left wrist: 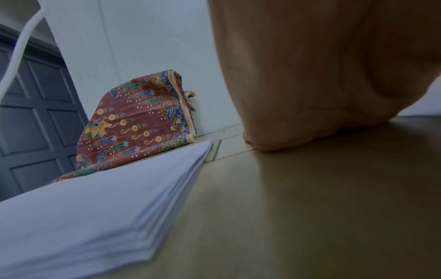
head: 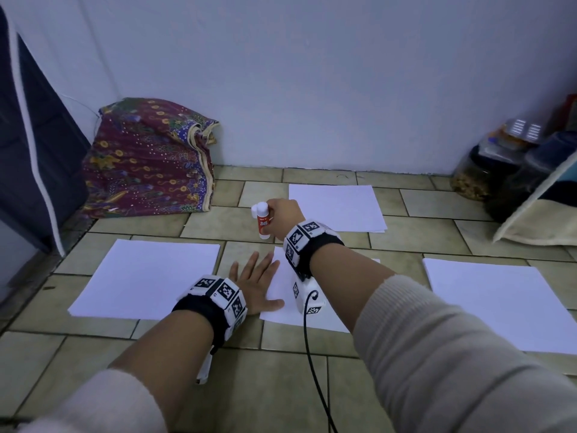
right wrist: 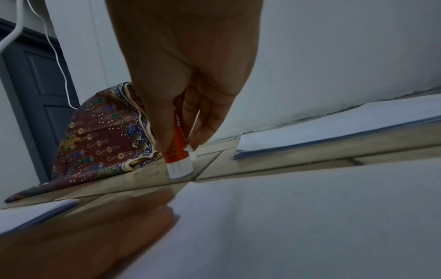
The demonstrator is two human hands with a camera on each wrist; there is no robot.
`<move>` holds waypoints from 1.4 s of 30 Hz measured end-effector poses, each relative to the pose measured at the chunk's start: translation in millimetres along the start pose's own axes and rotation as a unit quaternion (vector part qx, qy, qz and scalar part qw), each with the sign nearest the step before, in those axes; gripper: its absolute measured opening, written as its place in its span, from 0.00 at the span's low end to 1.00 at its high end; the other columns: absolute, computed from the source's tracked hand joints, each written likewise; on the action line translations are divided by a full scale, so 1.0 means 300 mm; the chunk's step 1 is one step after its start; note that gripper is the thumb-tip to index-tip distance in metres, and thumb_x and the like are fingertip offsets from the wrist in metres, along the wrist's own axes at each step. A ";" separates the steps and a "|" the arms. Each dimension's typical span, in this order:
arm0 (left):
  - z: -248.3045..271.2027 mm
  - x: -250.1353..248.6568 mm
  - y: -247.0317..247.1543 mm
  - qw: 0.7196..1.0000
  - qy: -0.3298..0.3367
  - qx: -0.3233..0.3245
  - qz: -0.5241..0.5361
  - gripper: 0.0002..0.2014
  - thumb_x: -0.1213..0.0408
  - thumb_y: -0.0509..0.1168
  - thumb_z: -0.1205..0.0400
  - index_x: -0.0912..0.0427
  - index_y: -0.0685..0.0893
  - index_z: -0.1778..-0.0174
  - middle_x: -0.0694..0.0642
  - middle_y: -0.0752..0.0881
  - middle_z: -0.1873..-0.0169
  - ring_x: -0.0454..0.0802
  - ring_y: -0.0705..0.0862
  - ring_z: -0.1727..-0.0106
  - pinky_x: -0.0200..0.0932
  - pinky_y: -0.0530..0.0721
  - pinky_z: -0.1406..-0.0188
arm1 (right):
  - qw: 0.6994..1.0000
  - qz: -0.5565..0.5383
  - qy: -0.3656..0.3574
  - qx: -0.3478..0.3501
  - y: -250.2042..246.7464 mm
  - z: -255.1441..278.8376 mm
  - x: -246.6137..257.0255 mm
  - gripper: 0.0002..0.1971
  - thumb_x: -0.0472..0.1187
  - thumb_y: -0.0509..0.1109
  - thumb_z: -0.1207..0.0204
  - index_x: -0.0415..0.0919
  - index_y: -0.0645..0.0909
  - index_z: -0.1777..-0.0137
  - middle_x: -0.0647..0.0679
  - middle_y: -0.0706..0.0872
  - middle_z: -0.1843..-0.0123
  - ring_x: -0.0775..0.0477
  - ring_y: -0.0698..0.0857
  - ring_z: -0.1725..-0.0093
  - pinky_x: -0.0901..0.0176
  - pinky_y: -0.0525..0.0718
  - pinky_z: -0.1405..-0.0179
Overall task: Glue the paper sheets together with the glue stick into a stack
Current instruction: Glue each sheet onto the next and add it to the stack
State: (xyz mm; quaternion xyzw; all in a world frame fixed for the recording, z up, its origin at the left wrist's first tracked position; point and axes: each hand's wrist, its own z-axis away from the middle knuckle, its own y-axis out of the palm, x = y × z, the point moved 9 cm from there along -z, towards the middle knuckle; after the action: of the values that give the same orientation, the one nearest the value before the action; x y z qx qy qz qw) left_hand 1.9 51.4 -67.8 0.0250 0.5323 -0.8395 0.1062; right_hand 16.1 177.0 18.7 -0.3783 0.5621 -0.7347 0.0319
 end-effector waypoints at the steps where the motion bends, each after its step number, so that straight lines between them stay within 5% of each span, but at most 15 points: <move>1: 0.005 -0.009 0.003 1.000 0.003 0.015 -0.006 0.66 0.27 0.31 0.54 0.56 0.37 0.16 0.55 0.32 0.17 0.51 0.33 0.16 0.56 0.29 0.21 | 1.000 0.002 0.001 0.001 0.003 -0.001 0.000 0.18 0.36 0.77 0.32 0.35 0.81 0.43 0.41 0.87 0.45 0.41 0.85 0.44 0.54 0.83 0.49; 5: -0.010 0.000 0.024 0.999 0.016 0.017 -0.046 0.76 0.17 0.23 0.65 0.52 0.34 0.16 0.52 0.30 0.18 0.51 0.34 0.16 0.57 0.37 0.20 | 0.997 -0.077 0.030 -0.004 -0.008 0.023 -0.043 0.29 0.38 0.78 0.32 0.38 0.76 0.31 0.44 0.85 0.38 0.45 0.84 0.40 0.56 0.83 0.43; 9: 0.004 -0.005 0.007 1.000 0.017 -0.010 -0.023 0.68 0.22 0.26 0.54 0.54 0.36 0.16 0.55 0.31 0.18 0.52 0.37 0.15 0.57 0.39 0.20 | 0.989 -0.128 0.041 -0.062 -0.100 0.084 -0.128 0.24 0.38 0.75 0.27 0.39 0.76 0.32 0.45 0.86 0.38 0.47 0.84 0.40 0.62 0.78 0.45; 13: -0.001 -0.007 -0.021 0.996 0.014 -0.068 -0.055 0.62 0.20 0.26 0.38 0.62 0.55 0.17 0.55 0.34 0.20 0.56 0.65 0.19 0.48 0.52 0.28 | 0.997 0.001 0.060 0.038 -0.156 0.188 -0.227 0.27 0.44 0.76 0.27 0.38 0.75 0.30 0.45 0.81 0.32 0.46 0.78 0.32 0.61 0.74 0.37; 18: 0.006 -0.004 0.019 1.000 0.009 0.013 -0.001 0.79 0.14 0.30 0.67 0.51 0.37 0.16 0.51 0.29 0.18 0.49 0.33 0.16 0.53 0.34 0.21 | 0.943 0.202 0.181 0.192 -0.228 0.382 -0.489 0.41 0.51 0.81 0.34 0.37 0.68 0.25 0.43 0.78 0.28 0.41 0.78 0.31 0.51 0.77 0.35; 21: 0.016 -0.010 0.005 1.000 0.005 -0.006 -0.008 0.71 0.20 0.33 0.59 0.51 0.38 0.15 0.51 0.31 0.17 0.48 0.34 0.16 0.54 0.34 0.20 | 0.912 0.270 0.236 0.200 -0.292 0.500 -0.637 0.42 0.50 0.82 0.35 0.39 0.66 0.25 0.43 0.79 0.30 0.40 0.80 0.34 0.52 0.80 0.38; 24: 0.017 -0.012 0.011 1.000 0.007 0.003 -0.014 0.78 0.15 0.31 0.68 0.48 0.38 0.16 0.49 0.31 0.18 0.48 0.34 0.16 0.54 0.36 0.20 | 0.893 0.340 0.248 0.160 -0.349 0.597 -0.735 0.33 0.48 0.77 0.33 0.40 0.70 0.31 0.41 0.80 0.33 0.42 0.82 0.37 0.54 0.80 0.42; 27: 0.015 -0.011 0.013 1.000 0.006 0.008 -0.018 0.69 0.21 0.33 0.58 0.49 0.38 0.16 0.48 0.31 0.17 0.48 0.33 0.16 0.57 0.36 0.20 | 0.883 0.317 0.302 0.171 -0.343 0.694 -0.819 0.60 0.56 0.85 0.45 0.36 0.53 0.18 0.42 0.72 0.24 0.43 0.74 0.26 0.52 0.76 0.33; 29: 0.016 -0.009 0.011 1.000 0.010 0.010 -0.010 0.65 0.25 0.33 0.54 0.50 0.38 0.16 0.47 0.31 0.17 0.48 0.32 0.16 0.58 0.36 0.20 | 0.885 0.327 0.298 0.145 -0.343 0.699 -0.869 0.57 0.58 0.86 0.60 0.44 0.71 0.26 0.47 0.84 0.35 0.47 0.83 0.35 0.51 0.82 0.37; 31: 0.016 -0.006 0.015 1.000 0.012 0.025 -0.006 0.66 0.24 0.35 0.53 0.50 0.37 0.16 0.46 0.30 0.18 0.48 0.31 0.17 0.59 0.35 0.20 | 0.889 0.333 0.297 0.100 -0.351 0.690 -0.951 0.40 0.56 0.78 0.68 0.49 0.83 0.48 0.53 0.91 0.56 0.52 0.89 0.52 0.48 0.87 0.48; 35: 0.019 -0.006 0.016 0.999 0.023 0.045 0.003 0.70 0.20 0.42 0.55 0.51 0.36 0.16 0.45 0.28 0.18 0.48 0.29 0.18 0.60 0.33 0.20 | 0.916 0.315 0.247 0.012 -0.380 0.720 -0.834 0.20 0.54 0.62 0.40 0.42 0.80 0.53 0.51 0.84 0.71 0.51 0.85 0.69 0.57 0.83 0.62; 36: 0.022 -0.007 0.017 0.998 0.028 0.050 0.005 0.72 0.19 0.44 0.57 0.51 0.35 0.16 0.45 0.28 0.19 0.48 0.28 0.18 0.61 0.33 0.20 | 0.922 0.294 0.252 -0.010 -0.395 0.730 -0.805 0.20 0.54 0.51 0.29 0.37 0.69 0.51 0.52 0.77 0.75 0.51 0.77 0.74 0.61 0.75 0.66; 37: 0.024 -0.008 0.020 0.998 0.033 0.053 0.004 0.75 0.17 0.46 0.60 0.51 0.35 0.16 0.45 0.28 0.19 0.48 0.28 0.18 0.61 0.33 0.20 | 0.929 0.281 0.241 -0.017 -0.410 0.740 -0.762 0.12 0.53 0.47 0.22 0.50 0.62 0.64 0.57 0.76 0.73 0.51 0.74 0.72 0.61 0.71 0.64; 39: 0.028 -0.009 0.017 0.998 0.036 0.052 -0.005 0.76 0.17 0.47 0.61 0.52 0.35 0.16 0.45 0.29 0.19 0.49 0.28 0.18 0.61 0.33 0.20 | 0.931 0.240 0.270 0.055 -0.421 0.754 -0.753 0.13 0.46 0.55 0.16 0.46 0.79 0.42 0.49 0.86 0.51 0.47 0.81 0.54 0.61 0.70 0.51; 42: 0.030 -0.013 0.001 0.999 0.031 0.041 -0.013 0.72 0.20 0.46 0.57 0.52 0.38 0.16 0.46 0.31 0.18 0.50 0.31 0.17 0.61 0.36 0.20 | 0.927 0.246 0.281 0.041 -0.486 0.731 -0.785 0.27 0.40 0.59 0.17 0.36 0.59 0.19 0.39 0.83 0.36 0.40 0.81 0.39 0.58 0.73 0.44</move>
State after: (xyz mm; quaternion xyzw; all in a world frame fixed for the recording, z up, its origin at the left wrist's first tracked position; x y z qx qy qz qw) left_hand 6.3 43.8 -63.6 0.0486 0.5010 -0.8607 0.0770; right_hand 368.7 165.8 38.2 -0.0045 0.5926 -0.8026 0.0680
